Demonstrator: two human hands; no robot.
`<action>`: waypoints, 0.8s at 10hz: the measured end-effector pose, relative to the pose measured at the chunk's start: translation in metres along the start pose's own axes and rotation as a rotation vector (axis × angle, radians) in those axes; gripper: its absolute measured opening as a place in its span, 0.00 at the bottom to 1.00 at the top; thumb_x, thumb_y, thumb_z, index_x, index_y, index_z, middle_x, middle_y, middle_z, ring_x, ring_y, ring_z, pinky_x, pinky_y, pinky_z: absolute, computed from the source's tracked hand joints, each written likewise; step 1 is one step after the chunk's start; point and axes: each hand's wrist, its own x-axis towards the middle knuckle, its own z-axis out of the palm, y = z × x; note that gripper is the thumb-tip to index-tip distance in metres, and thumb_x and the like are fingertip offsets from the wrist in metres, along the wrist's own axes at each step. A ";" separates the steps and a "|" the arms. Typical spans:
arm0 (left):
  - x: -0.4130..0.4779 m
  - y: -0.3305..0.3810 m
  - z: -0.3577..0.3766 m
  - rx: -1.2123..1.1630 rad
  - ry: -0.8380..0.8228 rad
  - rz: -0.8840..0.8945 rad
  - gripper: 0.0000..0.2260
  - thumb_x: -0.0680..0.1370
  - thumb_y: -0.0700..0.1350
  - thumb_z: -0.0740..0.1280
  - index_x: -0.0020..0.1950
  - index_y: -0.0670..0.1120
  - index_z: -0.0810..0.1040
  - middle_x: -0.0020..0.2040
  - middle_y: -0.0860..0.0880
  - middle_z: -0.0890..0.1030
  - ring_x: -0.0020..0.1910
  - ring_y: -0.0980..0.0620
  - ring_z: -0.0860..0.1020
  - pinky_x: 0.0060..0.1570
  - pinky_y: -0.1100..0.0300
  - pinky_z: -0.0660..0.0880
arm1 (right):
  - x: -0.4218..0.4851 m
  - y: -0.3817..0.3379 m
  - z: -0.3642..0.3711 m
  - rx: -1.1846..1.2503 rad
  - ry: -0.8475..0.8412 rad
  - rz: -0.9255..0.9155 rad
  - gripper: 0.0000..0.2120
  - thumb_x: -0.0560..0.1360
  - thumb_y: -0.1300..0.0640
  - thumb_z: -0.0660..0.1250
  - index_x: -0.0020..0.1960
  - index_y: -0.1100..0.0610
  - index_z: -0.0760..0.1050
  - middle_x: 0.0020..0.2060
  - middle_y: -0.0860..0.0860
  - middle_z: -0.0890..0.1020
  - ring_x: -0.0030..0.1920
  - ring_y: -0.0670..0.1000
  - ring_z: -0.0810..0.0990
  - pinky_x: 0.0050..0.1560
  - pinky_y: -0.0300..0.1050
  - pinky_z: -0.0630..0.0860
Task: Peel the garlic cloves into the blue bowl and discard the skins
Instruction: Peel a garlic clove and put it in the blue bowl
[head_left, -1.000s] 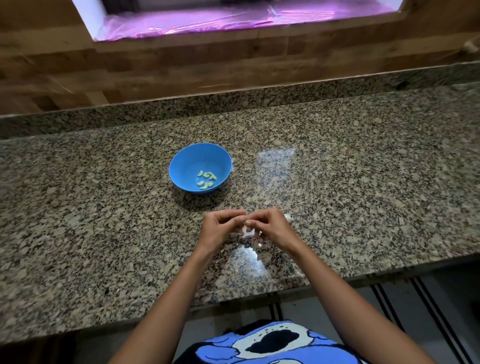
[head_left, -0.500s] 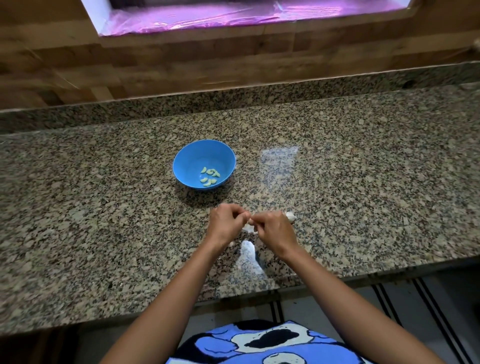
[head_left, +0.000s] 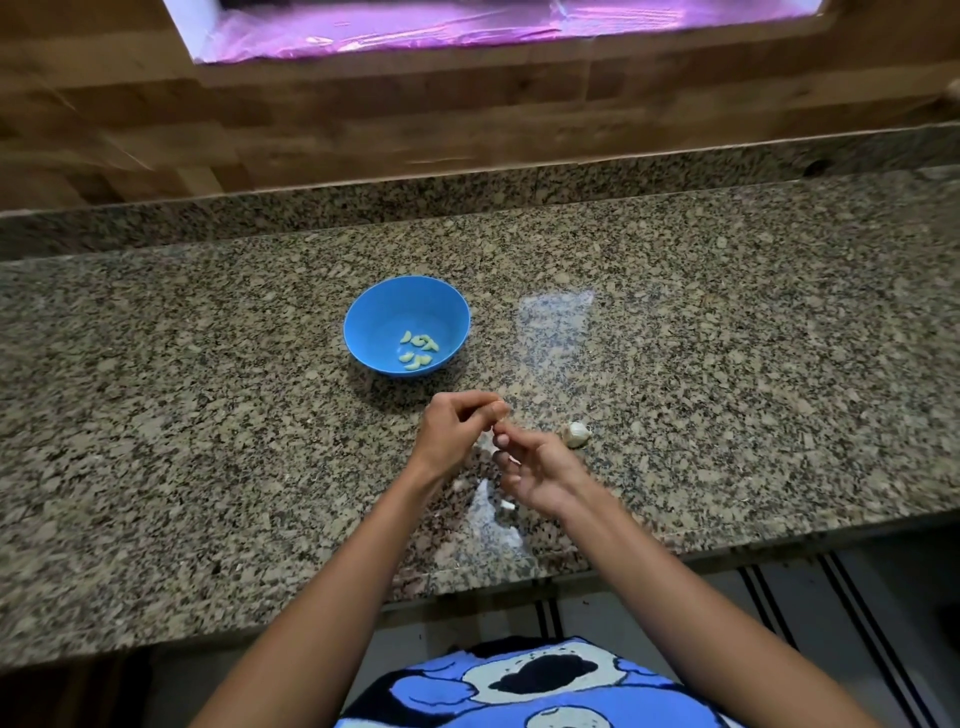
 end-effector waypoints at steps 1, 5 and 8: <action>0.001 -0.002 -0.002 0.083 -0.002 -0.070 0.04 0.75 0.39 0.69 0.45 0.42 0.83 0.39 0.43 0.83 0.39 0.47 0.79 0.43 0.50 0.78 | 0.010 -0.001 -0.010 -1.013 0.171 -0.527 0.07 0.76 0.57 0.65 0.43 0.56 0.81 0.32 0.50 0.80 0.31 0.47 0.74 0.29 0.40 0.69; -0.001 0.001 -0.002 -0.111 -0.019 -0.066 0.03 0.75 0.38 0.69 0.46 0.42 0.82 0.40 0.45 0.83 0.40 0.51 0.79 0.45 0.58 0.78 | 0.004 -0.001 0.005 0.124 0.093 0.018 0.08 0.74 0.63 0.63 0.36 0.60 0.74 0.24 0.49 0.74 0.21 0.45 0.68 0.21 0.34 0.63; -0.007 -0.014 -0.003 -0.267 0.113 -0.221 0.07 0.73 0.37 0.70 0.50 0.37 0.82 0.41 0.42 0.83 0.35 0.51 0.78 0.37 0.64 0.78 | 0.003 -0.003 -0.012 -0.656 0.141 -0.401 0.09 0.77 0.61 0.63 0.42 0.62 0.80 0.39 0.56 0.83 0.29 0.49 0.76 0.29 0.43 0.70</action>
